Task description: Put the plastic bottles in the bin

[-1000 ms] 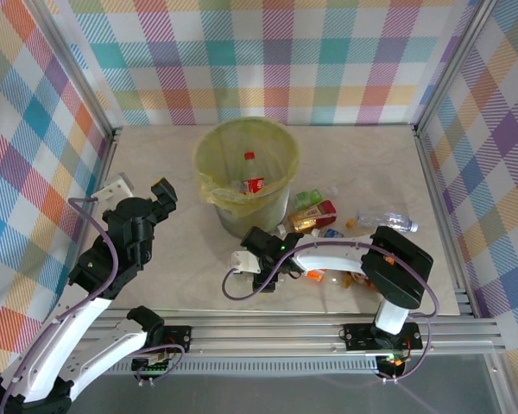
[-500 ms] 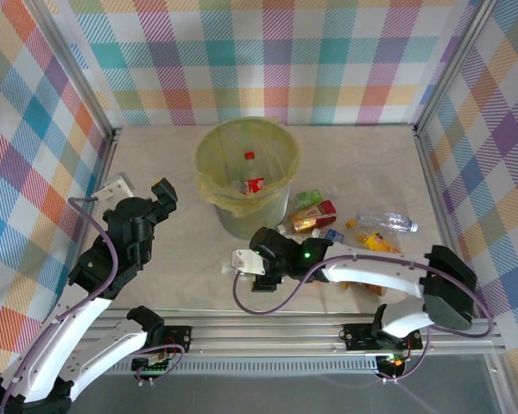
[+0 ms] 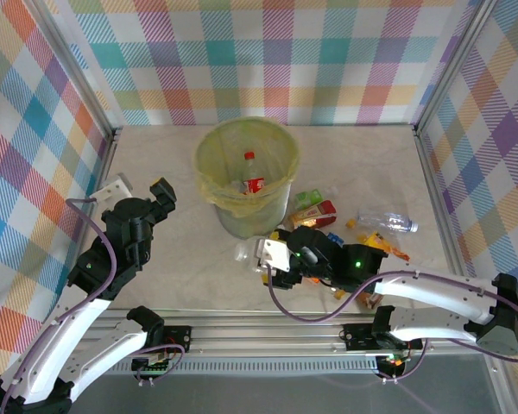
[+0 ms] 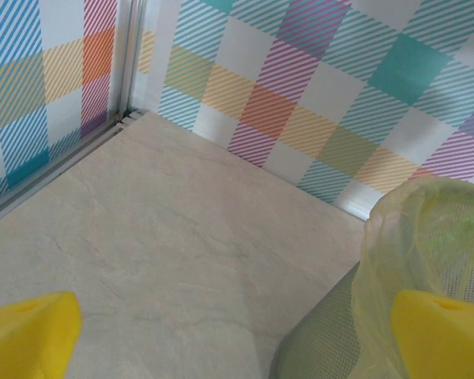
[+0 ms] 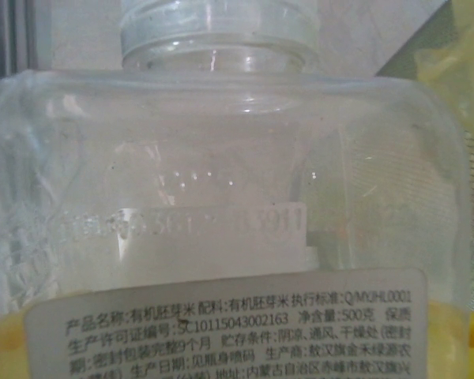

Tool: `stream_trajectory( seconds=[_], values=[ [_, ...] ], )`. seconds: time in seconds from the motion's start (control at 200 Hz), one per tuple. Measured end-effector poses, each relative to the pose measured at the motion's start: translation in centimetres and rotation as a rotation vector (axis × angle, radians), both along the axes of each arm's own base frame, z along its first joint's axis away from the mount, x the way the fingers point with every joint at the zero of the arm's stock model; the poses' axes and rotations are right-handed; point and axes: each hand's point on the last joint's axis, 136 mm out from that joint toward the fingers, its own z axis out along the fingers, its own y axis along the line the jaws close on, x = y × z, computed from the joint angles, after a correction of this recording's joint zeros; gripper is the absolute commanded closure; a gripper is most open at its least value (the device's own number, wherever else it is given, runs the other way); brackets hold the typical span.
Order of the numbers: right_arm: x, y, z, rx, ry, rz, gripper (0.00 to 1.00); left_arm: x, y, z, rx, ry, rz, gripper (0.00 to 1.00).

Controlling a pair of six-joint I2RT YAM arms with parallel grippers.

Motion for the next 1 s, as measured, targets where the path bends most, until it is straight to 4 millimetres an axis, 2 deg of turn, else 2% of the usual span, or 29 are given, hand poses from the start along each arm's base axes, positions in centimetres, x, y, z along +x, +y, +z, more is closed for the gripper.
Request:
stream_trajectory(
  seconds=[0.56,0.86,1.005],
  values=[
    [3.6,-2.5,0.5,-0.039,-0.113,-0.235,0.25,0.6,-1.1,-0.8,0.018,0.037,-0.055,0.00],
    [5.3,-4.0,1.0,-0.022,-0.132,-0.365,0.24,0.7,-3.0,-1.9,0.029,0.091,-0.173,0.00],
    [6.0,-5.3,1.7,-0.002,-0.136,-0.443,0.25,0.3,-3.6,-2.5,0.034,0.121,-0.220,0.00]
  ],
)
